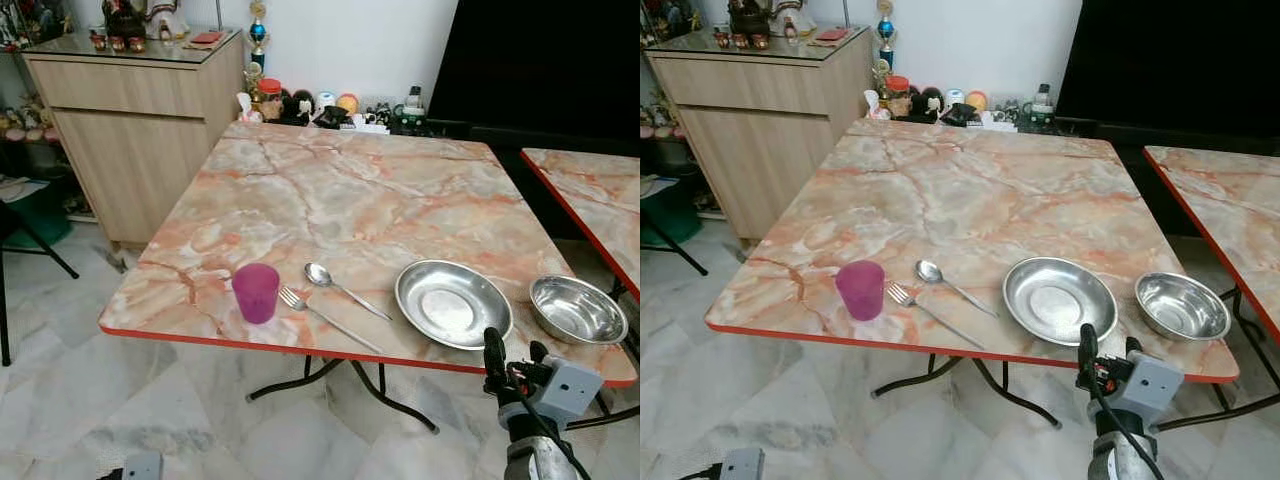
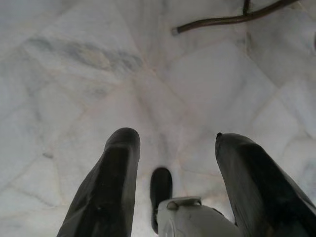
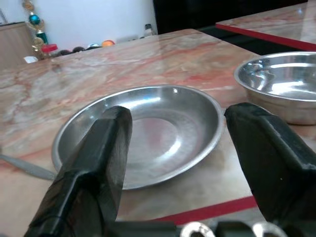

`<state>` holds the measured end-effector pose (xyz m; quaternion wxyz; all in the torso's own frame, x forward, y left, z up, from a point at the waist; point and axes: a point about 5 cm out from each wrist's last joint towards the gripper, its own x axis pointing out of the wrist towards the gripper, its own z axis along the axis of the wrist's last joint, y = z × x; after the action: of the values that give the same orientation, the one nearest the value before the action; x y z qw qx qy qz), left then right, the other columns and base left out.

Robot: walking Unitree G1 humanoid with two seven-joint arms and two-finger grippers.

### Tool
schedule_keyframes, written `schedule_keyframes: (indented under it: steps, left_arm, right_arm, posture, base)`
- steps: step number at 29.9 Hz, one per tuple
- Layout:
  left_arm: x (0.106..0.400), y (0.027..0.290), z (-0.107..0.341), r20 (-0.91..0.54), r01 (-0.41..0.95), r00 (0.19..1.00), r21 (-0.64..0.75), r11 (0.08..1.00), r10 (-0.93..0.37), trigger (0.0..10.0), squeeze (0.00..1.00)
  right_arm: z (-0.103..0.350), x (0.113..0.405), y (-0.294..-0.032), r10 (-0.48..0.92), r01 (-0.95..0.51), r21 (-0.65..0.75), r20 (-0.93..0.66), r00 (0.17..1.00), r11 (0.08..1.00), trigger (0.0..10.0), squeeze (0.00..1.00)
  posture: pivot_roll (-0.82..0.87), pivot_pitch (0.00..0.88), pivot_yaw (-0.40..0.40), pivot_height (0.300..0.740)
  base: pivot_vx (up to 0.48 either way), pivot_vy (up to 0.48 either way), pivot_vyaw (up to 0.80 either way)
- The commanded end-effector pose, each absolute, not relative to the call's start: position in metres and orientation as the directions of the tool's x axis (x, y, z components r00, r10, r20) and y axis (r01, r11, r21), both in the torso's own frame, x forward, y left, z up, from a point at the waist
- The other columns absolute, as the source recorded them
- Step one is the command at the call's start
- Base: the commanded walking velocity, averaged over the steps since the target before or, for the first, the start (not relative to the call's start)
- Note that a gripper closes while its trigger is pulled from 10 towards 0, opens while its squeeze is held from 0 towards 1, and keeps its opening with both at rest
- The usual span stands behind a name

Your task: Setting the table

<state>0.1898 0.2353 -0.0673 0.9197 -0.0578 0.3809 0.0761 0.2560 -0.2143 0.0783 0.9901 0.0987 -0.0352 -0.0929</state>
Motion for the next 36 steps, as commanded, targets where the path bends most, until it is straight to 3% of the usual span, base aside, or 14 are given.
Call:
schedule_keyframes:
  steps: [1,8,26,33,36]
  left_arm:
    - [0.183,0.23,-0.073,-0.737,-0.148,0.673,-0.05,0.988,0.064,10.0,0.0]
    - [0.183,0.223,-0.075,-0.744,-0.148,0.666,-0.059,0.987,0.056,10.0,0.0]
    - [0.181,0.223,-0.076,-0.752,-0.137,0.656,-0.039,0.99,0.061,10.0,0.0]
    - [0.181,0.222,-0.076,-0.75,-0.143,0.658,-0.039,0.989,0.065,10.0,0.0]
    - [0.181,0.222,-0.076,-0.752,-0.143,0.656,-0.04,0.989,0.064,10.0,0.0]
  right_arm:
    - [0.081,0.256,-0.214,-0.195,0.18,0.201,0.057,0.979,0.963,10.0,0.0]
    - [0.085,0.26,-0.213,-0.192,0.176,0.205,0.062,0.979,0.963,10.0,0.0]
    - [0.086,0.263,-0.207,-0.179,0.162,0.197,0.07,0.981,0.967,10.0,0.0]
    - [0.089,0.249,-0.217,-0.275,0.256,0.203,0.072,0.959,0.945,10.0,0.0]
    - [0.086,0.236,-0.223,-0.335,0.312,0.281,0.038,0.941,0.908,10.0,0.0]
  posture:
    - [-0.01,0.024,-0.062,0.74]
    - [-0.01,0.024,-0.061,0.74]
    - [-0.01,0.015,-0.06,0.74]
    - [-0.01,0.02,-0.062,0.74]
    - [-0.03,0.034,-0.06,0.74]
  base:
    - [0.0,0.0,0.0]
    - [0.0,0.0,0.0]
    - [0.297,0.0,0.0]
    - [0.0,0.0,0.0]
    - [0.0,0.0,0.0]
